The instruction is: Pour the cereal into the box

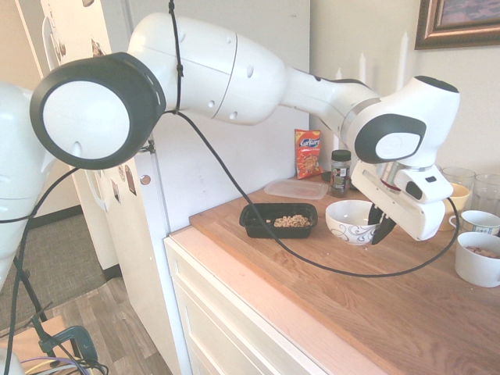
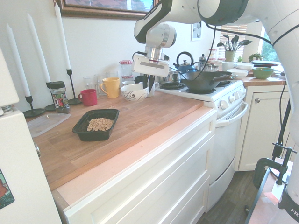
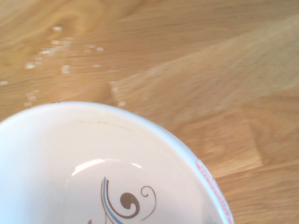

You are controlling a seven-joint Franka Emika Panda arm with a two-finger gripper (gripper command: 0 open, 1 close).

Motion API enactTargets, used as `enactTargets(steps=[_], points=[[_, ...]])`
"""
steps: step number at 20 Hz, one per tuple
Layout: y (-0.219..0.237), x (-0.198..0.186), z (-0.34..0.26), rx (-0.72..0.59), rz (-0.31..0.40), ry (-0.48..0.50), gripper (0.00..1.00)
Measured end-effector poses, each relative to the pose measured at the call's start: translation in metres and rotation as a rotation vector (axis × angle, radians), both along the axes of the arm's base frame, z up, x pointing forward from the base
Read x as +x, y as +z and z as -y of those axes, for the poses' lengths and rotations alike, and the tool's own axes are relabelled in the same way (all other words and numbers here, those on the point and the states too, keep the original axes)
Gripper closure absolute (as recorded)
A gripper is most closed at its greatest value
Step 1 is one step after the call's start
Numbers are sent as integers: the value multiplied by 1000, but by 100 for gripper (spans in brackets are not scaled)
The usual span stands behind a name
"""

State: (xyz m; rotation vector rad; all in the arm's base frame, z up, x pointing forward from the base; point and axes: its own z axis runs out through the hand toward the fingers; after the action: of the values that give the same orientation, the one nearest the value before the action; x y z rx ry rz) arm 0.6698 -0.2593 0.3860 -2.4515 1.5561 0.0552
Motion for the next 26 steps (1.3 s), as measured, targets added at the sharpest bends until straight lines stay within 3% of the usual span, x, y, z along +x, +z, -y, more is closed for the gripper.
enactTargets(steps=[14, 15, 26], points=[[-54, 8, 43, 46, -38, -36, 100], [-55, 9, 44, 45, -39, -33, 0], [-49, 16, 36, -22, -42, 14, 0]])
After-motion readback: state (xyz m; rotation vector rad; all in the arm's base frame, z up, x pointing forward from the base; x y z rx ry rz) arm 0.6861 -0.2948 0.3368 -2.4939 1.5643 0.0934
